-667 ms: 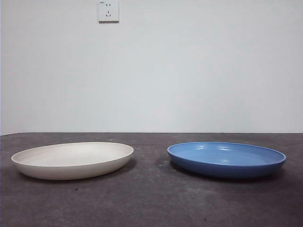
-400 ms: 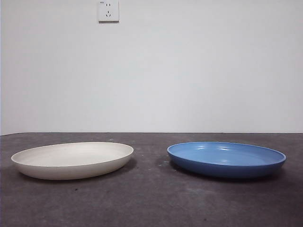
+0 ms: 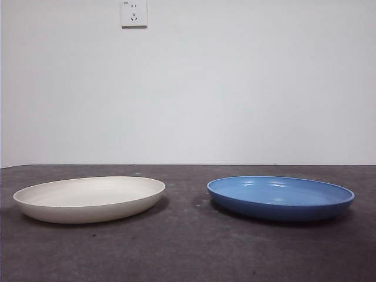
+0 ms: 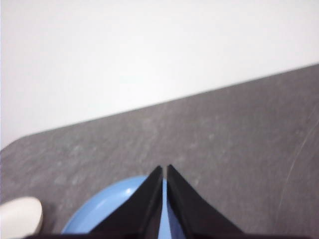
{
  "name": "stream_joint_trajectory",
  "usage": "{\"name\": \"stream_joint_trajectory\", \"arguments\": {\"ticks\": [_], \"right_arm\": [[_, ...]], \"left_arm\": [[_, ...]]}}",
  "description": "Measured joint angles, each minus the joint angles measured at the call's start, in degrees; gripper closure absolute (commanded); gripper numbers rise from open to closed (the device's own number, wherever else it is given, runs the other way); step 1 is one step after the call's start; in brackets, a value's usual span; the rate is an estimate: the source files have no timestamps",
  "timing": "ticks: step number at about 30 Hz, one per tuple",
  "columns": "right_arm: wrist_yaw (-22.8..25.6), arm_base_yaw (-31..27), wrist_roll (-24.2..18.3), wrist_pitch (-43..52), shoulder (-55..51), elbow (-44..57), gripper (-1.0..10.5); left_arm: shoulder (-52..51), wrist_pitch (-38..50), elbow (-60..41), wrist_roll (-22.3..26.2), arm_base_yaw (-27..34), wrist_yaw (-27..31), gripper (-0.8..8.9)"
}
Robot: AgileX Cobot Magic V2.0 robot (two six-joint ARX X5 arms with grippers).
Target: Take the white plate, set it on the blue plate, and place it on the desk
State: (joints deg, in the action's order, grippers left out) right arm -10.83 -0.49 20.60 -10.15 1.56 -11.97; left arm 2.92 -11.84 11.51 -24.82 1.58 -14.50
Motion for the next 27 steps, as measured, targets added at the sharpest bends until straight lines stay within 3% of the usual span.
{"name": "stream_joint_trajectory", "arguments": {"ticks": [9,14,27], "right_arm": [[-0.2,0.0,-2.8,-8.4,10.5,-15.2,9.4],[-4.7,0.0,-7.1,-17.4,19.6,-24.8,9.4],[-17.6,0.1,-19.3,-41.0,39.3,-43.3,9.4]], "left_arm": [[12.0,-10.9,16.6,3.6,0.0,0.0,8.04],[21.2,-19.1,26.2,9.2,0.0,-1.1,8.04],[38.1,-38.1,41.2,23.2,-2.3,-15.6,8.04]]}}
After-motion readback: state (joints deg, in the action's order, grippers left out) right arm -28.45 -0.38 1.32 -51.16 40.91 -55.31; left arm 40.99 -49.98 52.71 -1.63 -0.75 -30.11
